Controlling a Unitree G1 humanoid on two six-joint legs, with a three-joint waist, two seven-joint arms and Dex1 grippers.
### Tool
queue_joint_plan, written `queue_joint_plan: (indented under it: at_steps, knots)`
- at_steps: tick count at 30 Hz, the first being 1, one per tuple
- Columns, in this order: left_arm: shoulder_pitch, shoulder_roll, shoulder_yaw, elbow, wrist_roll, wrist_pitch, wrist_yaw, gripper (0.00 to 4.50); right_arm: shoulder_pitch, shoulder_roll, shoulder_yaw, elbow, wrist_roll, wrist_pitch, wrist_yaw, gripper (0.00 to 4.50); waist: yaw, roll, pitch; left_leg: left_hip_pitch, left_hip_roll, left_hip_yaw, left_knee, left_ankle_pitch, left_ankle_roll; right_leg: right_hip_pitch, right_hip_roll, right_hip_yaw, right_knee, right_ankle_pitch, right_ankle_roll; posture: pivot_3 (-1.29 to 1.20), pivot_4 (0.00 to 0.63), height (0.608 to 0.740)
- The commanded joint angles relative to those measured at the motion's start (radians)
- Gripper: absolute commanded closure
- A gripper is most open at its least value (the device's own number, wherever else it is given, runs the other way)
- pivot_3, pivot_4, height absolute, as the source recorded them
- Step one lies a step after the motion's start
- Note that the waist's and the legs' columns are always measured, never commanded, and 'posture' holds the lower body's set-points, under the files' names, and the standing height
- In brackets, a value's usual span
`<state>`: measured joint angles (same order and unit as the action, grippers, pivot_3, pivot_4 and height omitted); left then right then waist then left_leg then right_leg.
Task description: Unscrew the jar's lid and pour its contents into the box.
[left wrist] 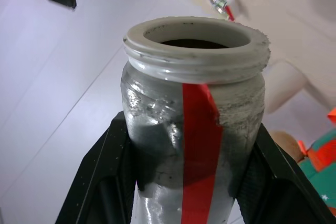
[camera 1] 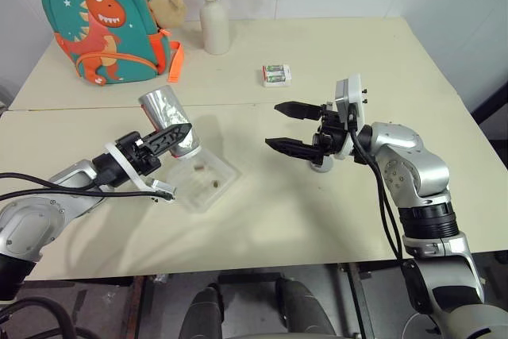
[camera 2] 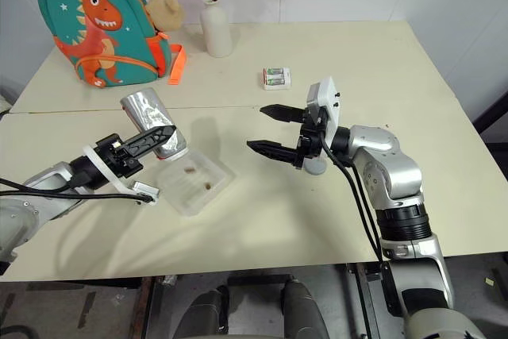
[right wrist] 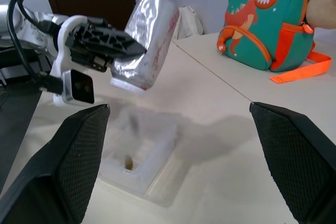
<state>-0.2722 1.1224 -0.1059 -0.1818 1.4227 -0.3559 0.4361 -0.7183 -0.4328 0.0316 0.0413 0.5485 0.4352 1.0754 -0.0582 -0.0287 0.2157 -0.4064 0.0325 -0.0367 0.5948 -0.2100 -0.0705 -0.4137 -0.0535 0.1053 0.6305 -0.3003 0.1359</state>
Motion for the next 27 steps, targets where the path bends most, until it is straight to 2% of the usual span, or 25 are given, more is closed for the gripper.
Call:
queue_joint_plan:
  at_steps: [1, 3, 5, 8, 10, 13, 14, 17, 19, 21, 25, 27]
  knots:
    - [-0.021, 0.023, 0.022, -0.024, -0.027, -0.008, -0.009, 2.5, 0.004, 0.007, -0.021, -0.022, 0.006, -0.022, -0.008, 0.01, 0.0, 0.0, 0.0, 0.0, 0.0, 0.0, 0.0, 0.0, 0.0, 0.0, 0.0, 0.0, 0.0, 0.0, 0.0, 0.0, 0.15, 0.74]
    - [-0.012, 0.03, 0.042, -0.02, -0.053, -0.012, -0.01, 2.5, 0.007, 0.008, -0.021, -0.019, 0.004, -0.026, -0.007, 0.01, 0.0, 0.0, 0.0, 0.0, 0.0, 0.0, 0.0, 0.0, 0.0, 0.0, 0.0, 0.0, 0.0, 0.0, 0.0, 0.0, 0.15, 0.74]
    - [0.005, 0.016, 0.084, -0.008, -0.16, -0.023, -0.049, 2.5, 0.007, 0.007, -0.023, -0.013, 0.003, -0.03, -0.005, 0.01, 0.0, 0.0, 0.0, 0.0, 0.0, 0.0, 0.0, 0.0, 0.0, 0.0, 0.0, 0.0, 0.001, 0.0, 0.0, 0.0, 0.15, 0.74]
    - [0.032, -0.028, 0.17, 0.036, -0.405, -0.009, -0.171, 2.5, 0.01, 0.004, -0.024, -0.011, 0.003, -0.032, -0.002, 0.01, -0.001, 0.0, 0.0, 0.0, 0.0, 0.0, 0.001, 0.0, 0.0, 0.0, 0.0, 0.0, 0.002, 0.0, 0.0, 0.0, 0.15, 0.74]
    - [0.041, -0.088, 0.232, 0.061, -0.624, 0.045, -0.305, 2.5, 0.012, 0.001, -0.021, -0.014, 0.005, -0.029, 0.002, 0.01, -0.001, 0.0, 0.0, 0.001, 0.0, 0.0, 0.001, 0.0, 0.0, 0.0, 0.0, 0.0, 0.003, 0.0, 0.0, 0.0, 0.15, 0.74]
    - [0.025, -0.23, 0.325, 0.062, -0.982, 0.258, -0.561, 2.5, 0.013, -0.008, -0.014, -0.025, 0.011, -0.014, 0.015, 0.01, 0.0, 0.0, 0.0, 0.001, 0.0, 0.0, 0.003, 0.0, 0.0, 0.0, 0.0, 0.0, 0.006, -0.001, -0.001, 0.0, 0.15, 0.74]
    - [0.016, -0.259, 0.346, 0.056, -1.041, 0.313, -0.61, 2.5, 0.013, -0.01, -0.013, -0.027, 0.012, -0.01, 0.018, 0.01, 0.0, 0.0, 0.0, 0.001, 0.0, 0.0, 0.004, 0.0, 0.0, 0.0, 0.0, 0.0, 0.007, 0.0, -0.001, 0.0, 0.15, 0.74]
    - [-0.066, -0.411, 0.457, 0.044, -1.314, 0.632, -0.716, 2.5, 0.005, -0.018, -0.008, -0.023, 0.007, -0.008, 0.031, 0.01, 0.001, 0.0, 0.0, 0.001, 0.0, -0.002, 0.009, 0.0, 0.0, 0.0, 0.002, -0.001, 0.011, 0.0, -0.001, 0.0, 0.15, 0.74]
    - [-0.124, -0.472, 0.523, 0.066, -1.407, 0.779, -0.71, 2.5, -0.003, -0.019, -0.007, -0.018, 0.004, -0.006, 0.034, 0.01, 0.001, -0.001, 0.0, 0.0, 0.001, -0.006, 0.015, 0.0, 0.0, 0.002, 0.004, -0.001, 0.014, 0.0, 0.0, 0.0, 0.15, 0.74]
    - [-0.191, -0.549, 0.622, 0.171, -1.518, 0.856, -0.657, 2.5, -0.015, -0.022, -0.005, -0.013, 0.0, -0.006, 0.038, 0.01, 0.001, -0.001, 0.0, 0.001, 0.001, -0.008, 0.018, 0.0, 0.0, 0.004, 0.006, -0.001, 0.015, 0.001, 0.0, 0.0, 0.15, 0.74]
    - [-0.225, -0.591, 0.686, 0.324, -1.584, 0.763, -0.636, 2.5, -0.022, -0.036, 0.003, -0.008, -0.018, -0.018, 0.055, 0.01, -0.009, -0.002, 0.0, 0.003, 0.001, -0.008, 0.019, 0.001, 0.0, 0.005, 0.006, 0.0, 0.014, 0.002, 0.0, 0.0, 0.15, 0.74]
    - [-0.238, -0.6, 0.714, 0.42, -1.644, 0.691, -0.686, 2.5, -0.022, -0.041, 0.013, -0.007, -0.034, -0.029, 0.066, 0.01, -0.009, -0.002, -0.001, 0.003, 0.001, -0.008, 0.019, 0.002, 0.0, 0.005, 0.006, 0.0, 0.014, 0.002, 0.0, 0.0, 0.15, 0.74]
